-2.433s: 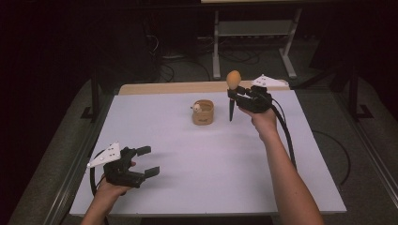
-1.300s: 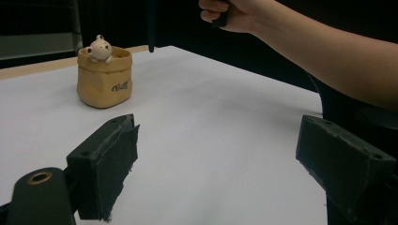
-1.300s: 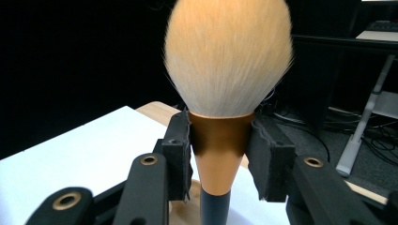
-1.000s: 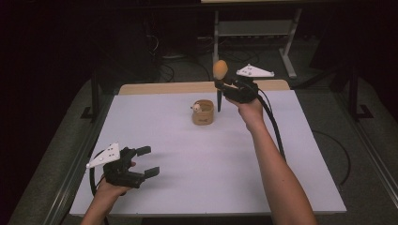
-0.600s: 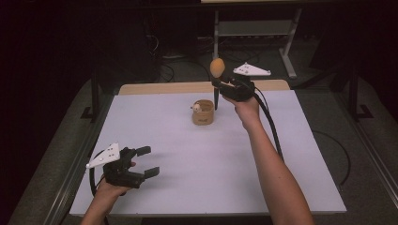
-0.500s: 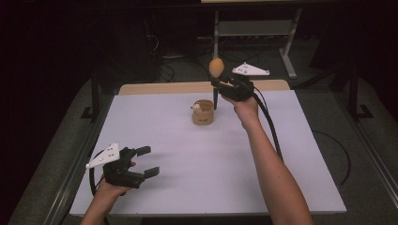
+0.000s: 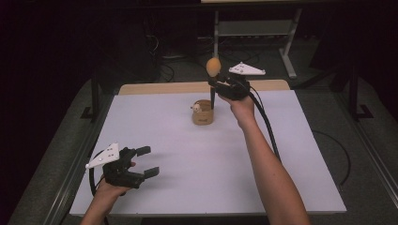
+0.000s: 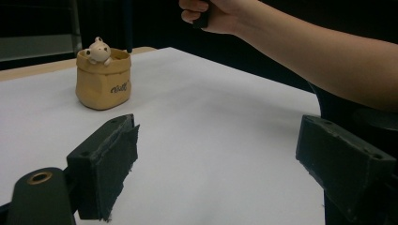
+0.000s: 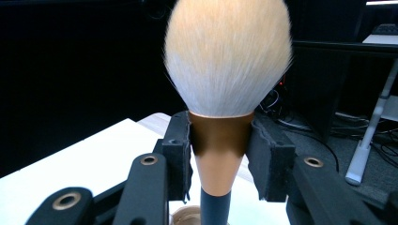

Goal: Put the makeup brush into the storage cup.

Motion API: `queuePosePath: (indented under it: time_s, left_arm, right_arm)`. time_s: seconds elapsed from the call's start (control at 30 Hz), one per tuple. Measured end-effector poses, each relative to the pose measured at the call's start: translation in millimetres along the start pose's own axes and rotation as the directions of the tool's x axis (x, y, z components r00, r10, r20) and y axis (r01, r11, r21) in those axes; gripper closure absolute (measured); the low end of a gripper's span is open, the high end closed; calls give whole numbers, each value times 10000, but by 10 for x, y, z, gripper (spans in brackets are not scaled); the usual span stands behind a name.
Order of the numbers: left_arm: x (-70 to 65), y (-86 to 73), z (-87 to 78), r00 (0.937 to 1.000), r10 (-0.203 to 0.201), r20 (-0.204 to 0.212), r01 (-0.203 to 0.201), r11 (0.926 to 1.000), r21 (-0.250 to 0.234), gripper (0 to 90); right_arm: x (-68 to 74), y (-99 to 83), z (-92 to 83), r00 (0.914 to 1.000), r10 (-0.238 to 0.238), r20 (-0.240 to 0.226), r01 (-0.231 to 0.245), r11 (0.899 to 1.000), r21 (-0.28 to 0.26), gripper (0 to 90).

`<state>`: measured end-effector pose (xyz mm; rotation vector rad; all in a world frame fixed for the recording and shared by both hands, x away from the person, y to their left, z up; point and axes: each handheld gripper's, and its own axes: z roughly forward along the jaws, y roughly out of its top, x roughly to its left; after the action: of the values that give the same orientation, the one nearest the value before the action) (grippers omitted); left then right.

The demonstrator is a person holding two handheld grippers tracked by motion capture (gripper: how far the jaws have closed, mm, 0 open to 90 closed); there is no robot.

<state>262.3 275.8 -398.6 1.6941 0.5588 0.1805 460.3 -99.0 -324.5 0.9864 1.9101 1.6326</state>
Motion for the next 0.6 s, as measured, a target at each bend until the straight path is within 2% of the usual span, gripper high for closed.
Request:
queuePosePath:
  time_s: [0.53,0.6]
  left_arm:
    - [-3,0,-5,10000,-58,-1,58,10000,12,127]
    - [-5,1,-4,10000,-61,-3,61,10000,7,126]
  right_arm:
    - [22,-68,125,9999,-106,-7,106,9998,191,609]
    - [33,-88,145,10000,23,-51,-22,9996,265,609]
